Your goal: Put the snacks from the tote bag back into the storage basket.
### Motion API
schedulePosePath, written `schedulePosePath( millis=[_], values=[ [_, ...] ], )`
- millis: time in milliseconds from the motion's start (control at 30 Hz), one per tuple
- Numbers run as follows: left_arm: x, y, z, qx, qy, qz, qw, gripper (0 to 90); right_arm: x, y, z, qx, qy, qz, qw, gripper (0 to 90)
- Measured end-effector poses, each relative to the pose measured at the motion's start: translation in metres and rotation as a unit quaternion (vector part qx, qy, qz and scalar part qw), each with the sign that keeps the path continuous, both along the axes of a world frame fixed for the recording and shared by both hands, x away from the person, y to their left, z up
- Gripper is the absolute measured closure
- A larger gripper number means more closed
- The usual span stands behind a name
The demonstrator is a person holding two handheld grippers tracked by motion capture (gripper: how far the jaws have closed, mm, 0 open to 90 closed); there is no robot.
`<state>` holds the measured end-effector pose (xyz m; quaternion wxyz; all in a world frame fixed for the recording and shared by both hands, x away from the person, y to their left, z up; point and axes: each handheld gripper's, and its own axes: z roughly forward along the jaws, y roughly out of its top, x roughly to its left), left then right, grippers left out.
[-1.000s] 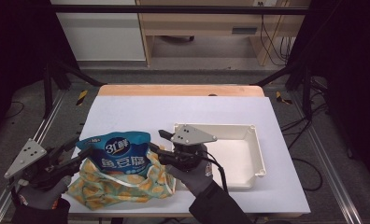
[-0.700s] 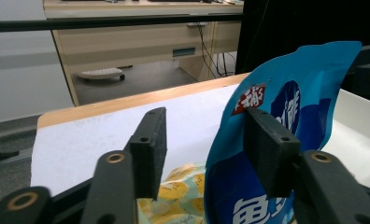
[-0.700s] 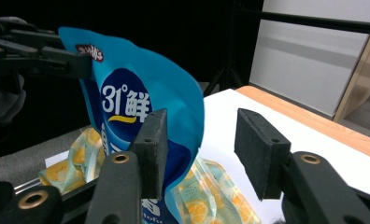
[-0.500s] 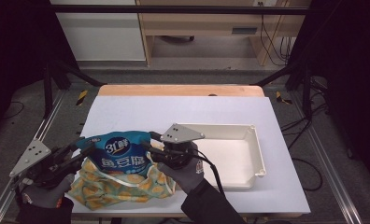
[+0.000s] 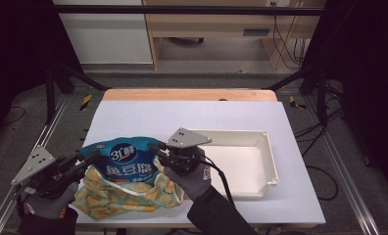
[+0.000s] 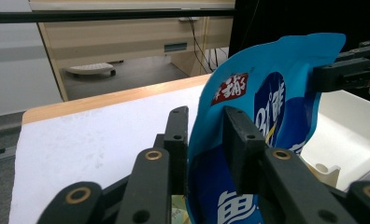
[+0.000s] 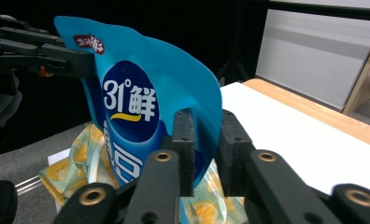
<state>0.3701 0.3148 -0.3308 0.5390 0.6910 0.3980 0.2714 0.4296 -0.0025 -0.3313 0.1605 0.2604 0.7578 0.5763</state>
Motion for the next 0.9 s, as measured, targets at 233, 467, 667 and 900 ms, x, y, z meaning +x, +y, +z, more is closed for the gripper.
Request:
schedulePosePath(
  millis=[233, 467, 667, 900],
  values=[
    [-0.001, 0.000, 0.000, -0.003, 0.009, 0.001, 1.0000, 79.4, 0.000, -0.001, 0.001, 0.001, 0.005, 0.002, 1.0000, 88.5],
    [-0.001, -0.002, 0.001, -0.005, 0.007, 0.007, 0.9999, 86.2, 0.000, 0.000, 0.003, -0.003, 0.007, 0.000, 1.0000, 90.0],
    [-0.001, -0.003, 0.002, -0.007, 0.003, 0.013, 0.9999, 88.9, 0.000, 0.001, 0.003, -0.003, 0.004, -0.002, 1.0000, 90.0],
    [-0.004, -0.002, 0.011, -0.011, -0.014, 0.013, 0.9998, 89.7, -0.002, 0.002, 0.013, 0.000, -0.013, -0.005, 0.9999, 90.0]
  ],
)
